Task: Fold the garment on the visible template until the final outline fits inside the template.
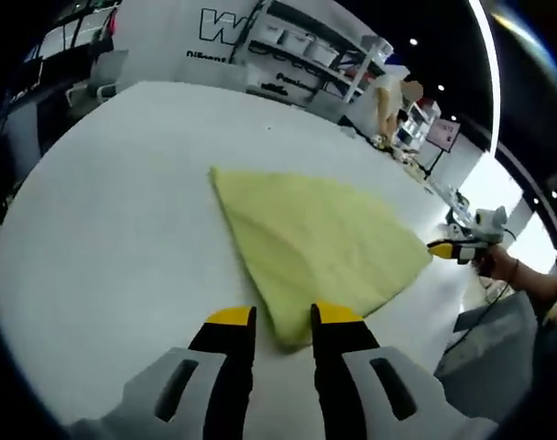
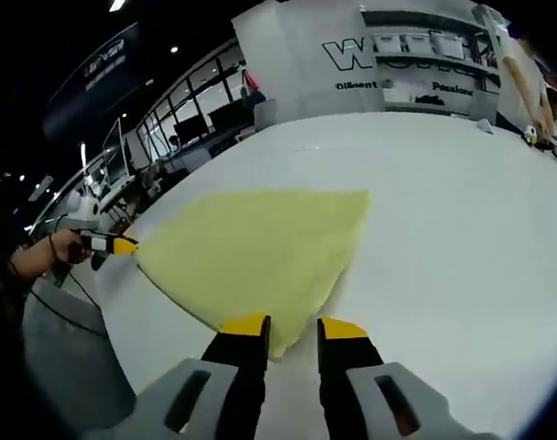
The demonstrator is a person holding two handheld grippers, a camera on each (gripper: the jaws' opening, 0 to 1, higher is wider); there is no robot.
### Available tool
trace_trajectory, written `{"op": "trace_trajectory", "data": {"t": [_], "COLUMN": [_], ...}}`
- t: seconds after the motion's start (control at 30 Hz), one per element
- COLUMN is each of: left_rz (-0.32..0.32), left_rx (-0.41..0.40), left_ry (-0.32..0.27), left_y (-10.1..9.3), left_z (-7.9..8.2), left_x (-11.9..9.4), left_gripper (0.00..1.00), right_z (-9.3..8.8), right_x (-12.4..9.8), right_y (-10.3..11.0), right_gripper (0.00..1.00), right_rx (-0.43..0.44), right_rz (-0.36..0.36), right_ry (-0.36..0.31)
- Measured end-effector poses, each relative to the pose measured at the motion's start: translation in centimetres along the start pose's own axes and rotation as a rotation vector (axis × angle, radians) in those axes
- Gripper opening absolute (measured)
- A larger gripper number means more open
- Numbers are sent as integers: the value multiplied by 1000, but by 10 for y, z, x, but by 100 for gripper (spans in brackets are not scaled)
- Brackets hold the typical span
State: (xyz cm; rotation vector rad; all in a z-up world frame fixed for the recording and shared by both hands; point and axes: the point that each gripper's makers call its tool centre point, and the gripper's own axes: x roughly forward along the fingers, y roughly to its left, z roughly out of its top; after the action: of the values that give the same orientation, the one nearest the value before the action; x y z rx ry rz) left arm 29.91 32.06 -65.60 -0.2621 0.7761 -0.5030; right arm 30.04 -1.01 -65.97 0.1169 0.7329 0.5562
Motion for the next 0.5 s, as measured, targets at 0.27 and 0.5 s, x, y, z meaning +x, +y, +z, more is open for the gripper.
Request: {"op": "trace_trajectory", "data": {"t": [0.27,0.5], "left_rz": [-40,-47], "left_rx": [-62,-41], "left_ry": [33,27], "left_y": [-6,-7], "left_z": [-7,-4], "left_x": [3,-3], "left_gripper": [0,0], "right_z": [-3,-2], "right_x": [4,1], "right_y": [9,8], "right_gripper": [0,0], "right_rx": [49,46], "right_rz": [48,47], "right_ry": [10,17]}}
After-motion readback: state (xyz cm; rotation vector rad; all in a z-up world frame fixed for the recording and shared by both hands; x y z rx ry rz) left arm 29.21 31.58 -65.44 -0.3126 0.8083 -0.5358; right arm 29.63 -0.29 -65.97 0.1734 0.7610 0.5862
